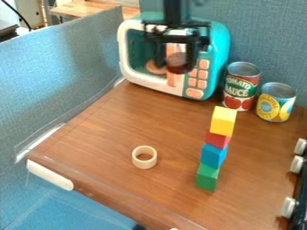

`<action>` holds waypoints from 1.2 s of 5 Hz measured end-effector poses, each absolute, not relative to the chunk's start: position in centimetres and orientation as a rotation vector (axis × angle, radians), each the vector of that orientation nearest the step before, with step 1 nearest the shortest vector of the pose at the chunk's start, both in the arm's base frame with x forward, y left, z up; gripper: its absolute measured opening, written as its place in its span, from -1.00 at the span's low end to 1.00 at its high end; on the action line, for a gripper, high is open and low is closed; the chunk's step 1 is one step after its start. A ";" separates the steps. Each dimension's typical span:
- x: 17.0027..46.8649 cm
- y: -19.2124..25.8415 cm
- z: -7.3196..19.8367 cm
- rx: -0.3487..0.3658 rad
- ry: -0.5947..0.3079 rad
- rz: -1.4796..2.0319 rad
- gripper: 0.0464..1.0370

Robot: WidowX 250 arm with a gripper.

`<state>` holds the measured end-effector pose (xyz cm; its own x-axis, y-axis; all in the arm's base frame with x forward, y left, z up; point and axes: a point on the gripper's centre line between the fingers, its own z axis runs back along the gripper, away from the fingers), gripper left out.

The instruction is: Put the maroon cylinder on top of the yellow cube

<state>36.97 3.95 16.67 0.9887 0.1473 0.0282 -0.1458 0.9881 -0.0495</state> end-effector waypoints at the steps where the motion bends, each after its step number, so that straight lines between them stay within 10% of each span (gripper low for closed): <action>1: 36.6 1.1 17.6 0.019 -0.038 0.016 0.43; 6: 32.7 -1.9 19.2 -0.114 0.045 -0.145 0.43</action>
<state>32.68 -1.95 19.24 0.9885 -0.1465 -0.0364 0.1414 0.9831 -0.1163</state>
